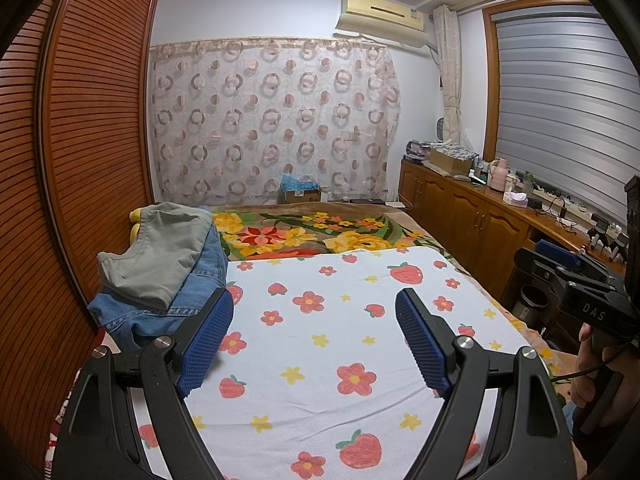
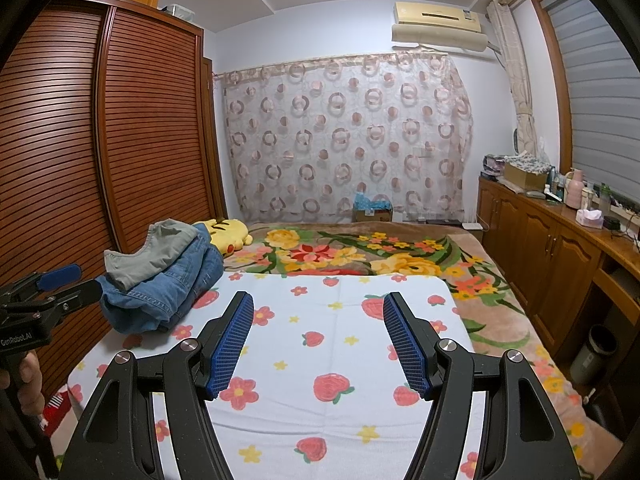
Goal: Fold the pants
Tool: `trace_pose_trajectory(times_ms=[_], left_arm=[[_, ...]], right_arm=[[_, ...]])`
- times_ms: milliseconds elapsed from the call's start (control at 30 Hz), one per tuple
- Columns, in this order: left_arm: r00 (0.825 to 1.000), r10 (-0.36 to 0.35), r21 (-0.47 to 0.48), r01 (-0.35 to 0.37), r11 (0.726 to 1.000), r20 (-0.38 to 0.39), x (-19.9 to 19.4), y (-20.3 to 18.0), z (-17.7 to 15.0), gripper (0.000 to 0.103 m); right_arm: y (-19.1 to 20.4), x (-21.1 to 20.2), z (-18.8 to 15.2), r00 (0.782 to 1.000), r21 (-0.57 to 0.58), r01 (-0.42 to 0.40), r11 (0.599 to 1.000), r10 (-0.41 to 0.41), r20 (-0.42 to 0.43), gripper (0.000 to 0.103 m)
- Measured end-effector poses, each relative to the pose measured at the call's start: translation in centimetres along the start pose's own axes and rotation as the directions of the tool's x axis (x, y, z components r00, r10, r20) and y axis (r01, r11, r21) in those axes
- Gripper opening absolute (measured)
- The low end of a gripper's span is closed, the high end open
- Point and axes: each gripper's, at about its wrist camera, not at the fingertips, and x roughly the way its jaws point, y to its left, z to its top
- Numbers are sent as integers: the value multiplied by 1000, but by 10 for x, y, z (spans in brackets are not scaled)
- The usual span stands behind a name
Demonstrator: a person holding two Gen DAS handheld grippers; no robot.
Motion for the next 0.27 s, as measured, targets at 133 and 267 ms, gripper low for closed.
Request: trace_pose_trajectory(times_ms=[133, 267], left_arm=[[1000, 1, 0, -1, 1000, 0, -1, 0, -1, 84], [1000, 0, 0, 0, 1000, 0, 1, 0, 0, 84]], right_arm=[[0, 0, 0, 1000, 0, 0, 1000, 0, 0, 69], [0, 0, -1, 1000, 1, 2, 1000, -2, -1, 69]])
